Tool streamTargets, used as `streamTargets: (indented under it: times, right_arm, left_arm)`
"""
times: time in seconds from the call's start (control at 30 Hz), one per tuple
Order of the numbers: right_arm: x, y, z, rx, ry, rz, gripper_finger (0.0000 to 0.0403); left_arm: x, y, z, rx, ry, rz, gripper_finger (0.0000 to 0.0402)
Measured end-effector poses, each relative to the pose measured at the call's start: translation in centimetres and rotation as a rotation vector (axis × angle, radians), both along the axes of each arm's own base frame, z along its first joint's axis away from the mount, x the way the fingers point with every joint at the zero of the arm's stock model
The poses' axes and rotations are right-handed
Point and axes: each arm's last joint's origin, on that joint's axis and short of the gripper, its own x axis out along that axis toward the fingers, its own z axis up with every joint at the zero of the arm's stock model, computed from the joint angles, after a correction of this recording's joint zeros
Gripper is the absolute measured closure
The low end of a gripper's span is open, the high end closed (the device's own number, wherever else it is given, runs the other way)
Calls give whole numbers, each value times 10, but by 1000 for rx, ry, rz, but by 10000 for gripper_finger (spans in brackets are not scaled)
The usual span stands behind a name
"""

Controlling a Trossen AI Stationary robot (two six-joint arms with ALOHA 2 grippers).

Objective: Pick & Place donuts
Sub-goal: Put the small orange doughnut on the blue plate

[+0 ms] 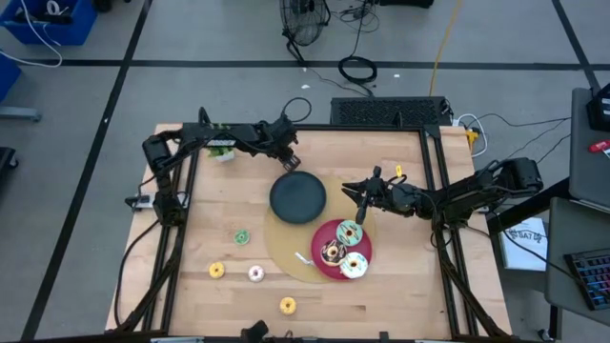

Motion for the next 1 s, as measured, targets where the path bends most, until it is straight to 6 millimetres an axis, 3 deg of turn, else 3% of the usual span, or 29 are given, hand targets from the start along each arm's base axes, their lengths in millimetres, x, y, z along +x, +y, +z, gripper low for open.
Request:
streamTargets:
  times: [0.33, 0.7, 0.83, 1.0]
  right_arm:
    - [0, 0, 0, 0, 1, 0, 348]
    - [0, 0, 0, 0, 1, 1, 348]
    - [0, 0, 0, 0, 1, 2, 348]
    - [0, 0, 0, 1, 0, 2, 348]
  left_arm:
    - [19, -73, 50, 92, -98, -304, 291]
    - [50, -154, 43, 273, -105, -595, 293]
    - [56, -163, 31, 339, -54, -607, 293]
    - [58, -153, 15, 356, 22, -529, 293]
